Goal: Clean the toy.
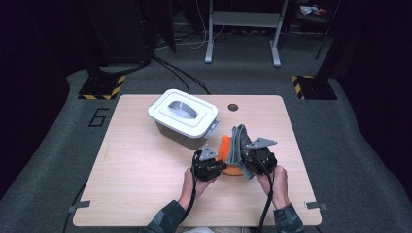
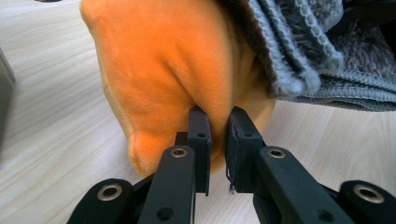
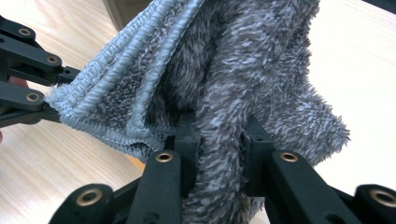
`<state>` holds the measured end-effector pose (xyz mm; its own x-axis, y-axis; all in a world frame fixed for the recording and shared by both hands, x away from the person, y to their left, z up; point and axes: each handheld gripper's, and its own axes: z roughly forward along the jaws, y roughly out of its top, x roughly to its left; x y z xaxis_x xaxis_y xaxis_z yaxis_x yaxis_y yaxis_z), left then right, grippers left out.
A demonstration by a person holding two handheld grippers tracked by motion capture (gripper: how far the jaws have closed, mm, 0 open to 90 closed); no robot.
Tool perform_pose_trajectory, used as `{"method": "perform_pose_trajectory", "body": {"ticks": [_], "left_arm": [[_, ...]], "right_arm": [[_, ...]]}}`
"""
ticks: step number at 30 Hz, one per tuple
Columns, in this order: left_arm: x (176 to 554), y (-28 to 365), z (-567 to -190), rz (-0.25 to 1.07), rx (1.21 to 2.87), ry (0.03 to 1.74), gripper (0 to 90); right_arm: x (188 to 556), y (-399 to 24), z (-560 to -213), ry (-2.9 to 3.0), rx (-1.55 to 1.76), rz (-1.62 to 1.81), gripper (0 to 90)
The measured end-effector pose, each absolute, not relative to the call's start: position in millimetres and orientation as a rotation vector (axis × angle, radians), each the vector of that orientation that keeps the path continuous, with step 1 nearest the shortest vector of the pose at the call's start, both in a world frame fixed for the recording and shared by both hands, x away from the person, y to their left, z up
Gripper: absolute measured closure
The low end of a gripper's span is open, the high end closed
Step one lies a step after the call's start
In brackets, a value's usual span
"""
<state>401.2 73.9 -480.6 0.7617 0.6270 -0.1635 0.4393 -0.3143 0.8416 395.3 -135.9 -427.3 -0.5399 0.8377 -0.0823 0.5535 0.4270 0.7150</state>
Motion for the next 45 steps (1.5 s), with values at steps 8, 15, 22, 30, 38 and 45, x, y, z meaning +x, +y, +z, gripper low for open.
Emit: {"method": "perform_pose_trajectory", "body": {"ticks": [8, 15, 22, 30, 38, 45], "left_arm": [[402.0, 75.7, -482.8, 0.231, 1.96, 0.82, 81.5], [404.1, 78.7, -485.4, 0.232, 1.961, 0.835, 81.5], [405.3, 80.0, -487.0, 0.234, 1.962, 0.845, 81.6], [406.5, 82.4, -489.1, 0.234, 1.963, 0.856, 81.6], [406.8, 82.9, -489.5, 0.237, 1.967, 0.856, 81.6], [406.6, 82.5, -489.5, 0.238, 1.967, 0.856, 81.6]], "right_arm": [[397.3, -144.1, -430.9, 2.25, 1.221, 0.884, 72.9], [400.4, -156.3, -438.6, 2.249, 1.272, 0.85, 72.8], [406.2, -166.9, -449.3, 2.246, 1.319, 0.84, 72.9], [413.8, -177.9, -466.6, 2.249, 1.39, 0.783, 72.9], [421.7, -180.8, -484.5, 2.274, 1.435, 0.734, 72.9], [429.8, -178.7, -499.0, 2.297, 1.475, 0.724, 72.9]]}}
